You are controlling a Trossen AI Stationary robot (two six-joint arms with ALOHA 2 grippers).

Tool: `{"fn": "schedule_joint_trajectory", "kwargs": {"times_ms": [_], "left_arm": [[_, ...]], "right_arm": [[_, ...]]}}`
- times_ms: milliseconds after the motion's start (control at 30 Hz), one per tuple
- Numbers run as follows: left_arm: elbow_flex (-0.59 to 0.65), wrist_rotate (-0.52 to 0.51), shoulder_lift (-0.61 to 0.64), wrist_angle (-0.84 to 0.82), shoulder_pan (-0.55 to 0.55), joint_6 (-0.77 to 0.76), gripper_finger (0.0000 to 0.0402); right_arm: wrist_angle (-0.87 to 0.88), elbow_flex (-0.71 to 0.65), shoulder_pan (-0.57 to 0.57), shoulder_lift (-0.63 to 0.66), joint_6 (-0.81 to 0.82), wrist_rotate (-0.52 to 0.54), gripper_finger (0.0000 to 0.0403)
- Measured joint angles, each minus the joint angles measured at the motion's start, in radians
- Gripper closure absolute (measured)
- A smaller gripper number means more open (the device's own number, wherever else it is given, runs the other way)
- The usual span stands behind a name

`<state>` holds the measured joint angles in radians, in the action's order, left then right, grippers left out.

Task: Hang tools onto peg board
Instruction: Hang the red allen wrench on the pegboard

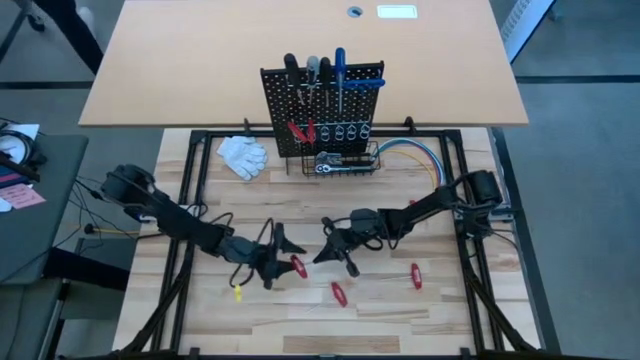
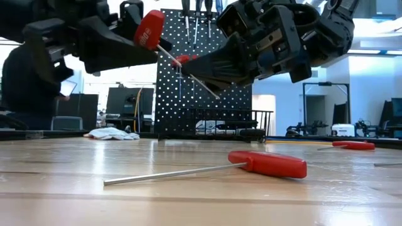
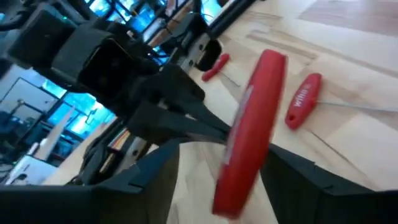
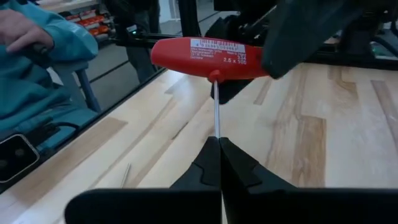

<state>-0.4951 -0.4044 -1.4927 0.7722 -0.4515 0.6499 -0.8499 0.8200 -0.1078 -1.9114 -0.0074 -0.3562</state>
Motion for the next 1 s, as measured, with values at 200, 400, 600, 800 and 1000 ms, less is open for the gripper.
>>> {"fn": "schedule_joint_trajectory", "kwargs": {"times_ms": [200, 400, 600, 800, 1000], "left_arm": [[-0.065, -0.002, -0.024, -0.101, -0.007, -0.105, 0.0300], [-0.069, -0.015, 0.054, -0.213, -0.007, -0.220, 0.0368], [-0.082, -0.019, 0.163, -0.469, 0.012, -0.421, 0.0368], [-0.159, -0.023, 0.162, -0.716, 0.057, -0.565, 0.0368], [-0.161, -0.030, 0.150, -0.715, 0.078, -0.600, 0.0368]], "right_arm": [[-0.008, 0.000, -0.001, 0.001, 0.000, -0.005, 0.0403], [-0.008, 0.004, 0.007, 0.005, 0.008, 0.000, 0.0394], [0.007, -0.001, 0.054, 0.015, -0.024, 0.002, 0.0342], [0.026, 0.074, 0.033, 0.034, -0.268, 0.077, 0.0248], [0.299, 0.231, -0.058, 0.035, -0.388, 0.388, 0.0200]]}}
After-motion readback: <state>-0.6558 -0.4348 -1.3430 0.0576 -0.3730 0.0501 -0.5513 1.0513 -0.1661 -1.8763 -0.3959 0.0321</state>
